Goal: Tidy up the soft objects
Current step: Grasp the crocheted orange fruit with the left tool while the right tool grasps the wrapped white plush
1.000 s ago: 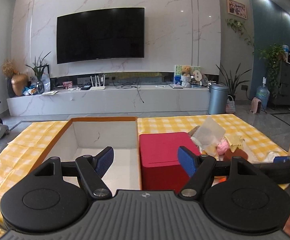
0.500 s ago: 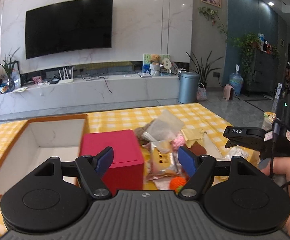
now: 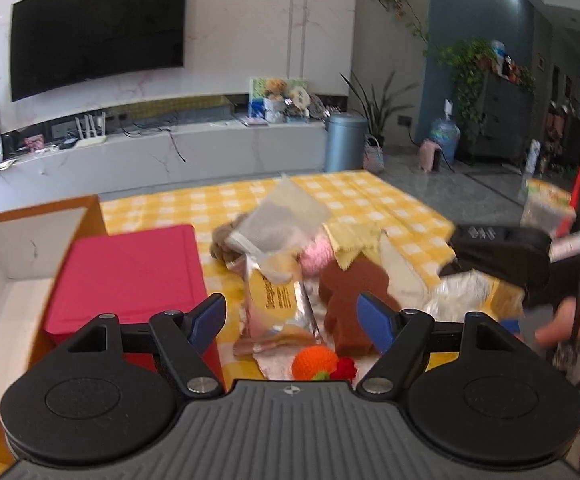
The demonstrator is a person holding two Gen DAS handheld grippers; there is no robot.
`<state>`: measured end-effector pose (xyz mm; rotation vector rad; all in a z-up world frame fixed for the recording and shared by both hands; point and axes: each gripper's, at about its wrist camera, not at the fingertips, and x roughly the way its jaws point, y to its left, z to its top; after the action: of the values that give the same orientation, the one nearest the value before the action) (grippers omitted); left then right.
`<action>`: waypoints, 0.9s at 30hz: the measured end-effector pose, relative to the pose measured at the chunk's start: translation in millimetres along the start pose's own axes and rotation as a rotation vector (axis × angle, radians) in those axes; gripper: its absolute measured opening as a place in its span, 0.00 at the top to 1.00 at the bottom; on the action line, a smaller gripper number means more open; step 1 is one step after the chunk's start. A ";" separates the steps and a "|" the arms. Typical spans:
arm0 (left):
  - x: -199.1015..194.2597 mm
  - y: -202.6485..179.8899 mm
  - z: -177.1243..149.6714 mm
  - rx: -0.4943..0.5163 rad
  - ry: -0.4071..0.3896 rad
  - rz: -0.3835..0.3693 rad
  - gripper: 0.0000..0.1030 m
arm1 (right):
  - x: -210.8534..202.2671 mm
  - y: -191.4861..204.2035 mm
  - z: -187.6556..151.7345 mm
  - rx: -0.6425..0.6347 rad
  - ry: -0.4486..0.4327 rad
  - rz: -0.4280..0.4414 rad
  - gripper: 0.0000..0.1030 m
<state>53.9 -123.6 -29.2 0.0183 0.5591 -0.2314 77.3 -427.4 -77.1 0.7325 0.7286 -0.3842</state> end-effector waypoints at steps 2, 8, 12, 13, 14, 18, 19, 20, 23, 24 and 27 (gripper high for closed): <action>5.9 -2.4 -7.5 0.020 0.018 -0.032 0.15 | 6.4 8.5 -0.7 -0.044 0.000 -0.004 0.12; 20.4 -20.8 -35.5 0.107 0.014 -0.057 0.15 | 19.3 19.7 0.6 -0.104 -0.026 -0.043 0.13; 26.8 -34.9 -45.2 0.189 -0.012 -0.012 0.15 | 25.1 25.2 0.9 -0.180 -0.040 -0.100 0.18; 28.5 -36.5 -46.7 0.195 -0.011 -0.009 0.15 | 26.3 25.3 -0.1 -0.182 -0.034 -0.100 0.18; 30.5 -37.1 -48.4 0.195 -0.007 -0.004 0.15 | 28.6 25.6 -1.0 -0.183 -0.020 -0.103 0.20; 46.1 -32.9 -54.3 0.170 0.034 0.013 0.15 | 37.9 24.5 -2.9 -0.182 0.032 -0.092 0.32; 49.9 -31.8 -55.1 0.163 0.046 0.012 0.15 | 38.0 23.1 -3.6 -0.178 0.029 -0.074 0.34; 52.2 -30.8 -55.8 0.155 0.052 0.008 0.15 | 37.4 22.1 -3.9 -0.175 0.021 -0.067 0.37; 57.7 -30.6 -58.5 0.164 0.046 -0.005 0.15 | 35.6 22.6 -4.8 -0.184 0.004 -0.067 0.40; 59.2 -31.2 -59.3 0.168 0.041 0.000 0.15 | 33.9 23.2 -5.4 -0.188 0.003 -0.063 0.41; 67.1 -32.0 -59.8 0.156 0.058 0.008 0.18 | 29.1 24.1 -7.0 -0.205 -0.008 -0.046 0.49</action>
<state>70.6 -164.2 -113.8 0.1788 0.5972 -0.2665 107.6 -407.7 -90.3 0.5210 0.7657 -0.3485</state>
